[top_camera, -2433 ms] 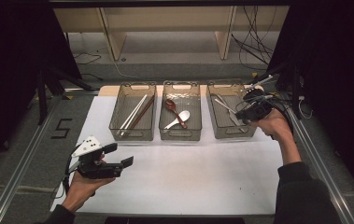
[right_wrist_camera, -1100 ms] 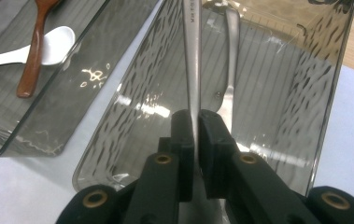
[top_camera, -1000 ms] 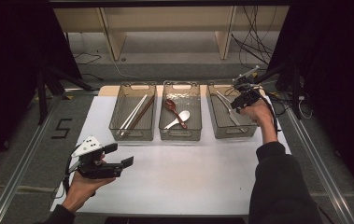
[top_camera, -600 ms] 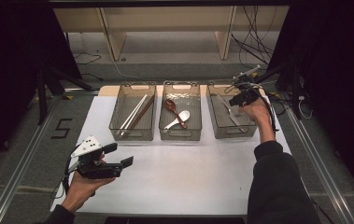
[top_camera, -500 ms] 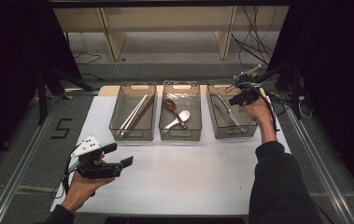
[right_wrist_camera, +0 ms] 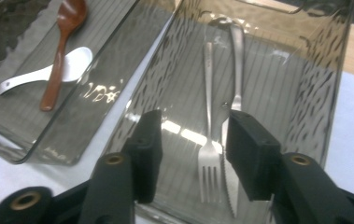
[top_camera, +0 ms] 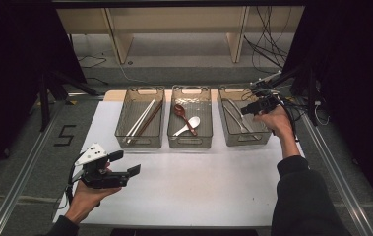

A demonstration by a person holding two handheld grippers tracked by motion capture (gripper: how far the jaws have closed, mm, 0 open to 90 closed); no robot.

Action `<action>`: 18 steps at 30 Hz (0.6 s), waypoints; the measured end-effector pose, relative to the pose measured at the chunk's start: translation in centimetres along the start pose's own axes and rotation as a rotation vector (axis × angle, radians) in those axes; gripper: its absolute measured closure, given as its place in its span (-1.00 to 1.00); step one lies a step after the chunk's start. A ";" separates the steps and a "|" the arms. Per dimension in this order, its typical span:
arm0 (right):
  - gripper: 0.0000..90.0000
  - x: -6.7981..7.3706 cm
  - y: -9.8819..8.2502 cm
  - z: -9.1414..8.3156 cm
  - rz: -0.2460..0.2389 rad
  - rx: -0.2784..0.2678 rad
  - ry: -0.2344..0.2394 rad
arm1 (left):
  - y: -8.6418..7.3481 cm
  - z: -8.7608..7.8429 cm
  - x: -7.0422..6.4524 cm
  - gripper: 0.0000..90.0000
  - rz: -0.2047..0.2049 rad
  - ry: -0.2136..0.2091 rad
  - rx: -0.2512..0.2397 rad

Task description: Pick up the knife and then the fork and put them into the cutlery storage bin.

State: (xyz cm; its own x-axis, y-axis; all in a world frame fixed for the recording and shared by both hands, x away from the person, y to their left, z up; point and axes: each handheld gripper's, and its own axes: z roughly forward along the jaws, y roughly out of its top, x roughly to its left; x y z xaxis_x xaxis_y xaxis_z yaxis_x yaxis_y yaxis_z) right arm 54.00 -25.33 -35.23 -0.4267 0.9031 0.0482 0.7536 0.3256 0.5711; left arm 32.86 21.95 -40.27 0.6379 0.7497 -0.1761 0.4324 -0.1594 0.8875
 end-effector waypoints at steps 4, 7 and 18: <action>0.07 0.2 -0.1 -0.2 0.012 -0.007 0.023 | 0.0 0.0 0.0 -0.66 0.000 0.000 0.000; -0.07 0.5 -0.3 -0.4 0.018 -0.018 0.038 | 0.0 0.0 0.0 -0.66 -0.001 0.000 0.001; -0.25 1.8 -0.9 -0.6 0.027 -0.068 0.062 | 0.0 0.0 0.0 -0.66 0.003 0.000 0.005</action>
State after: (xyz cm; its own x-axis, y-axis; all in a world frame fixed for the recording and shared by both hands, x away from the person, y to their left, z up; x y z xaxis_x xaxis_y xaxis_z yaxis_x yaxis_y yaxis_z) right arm 52.20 -24.18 -35.17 -0.4385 0.8915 0.1137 0.7306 0.2799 0.6228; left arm 32.87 21.96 -40.29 0.6392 0.7491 -0.1738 0.4341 -0.1649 0.8856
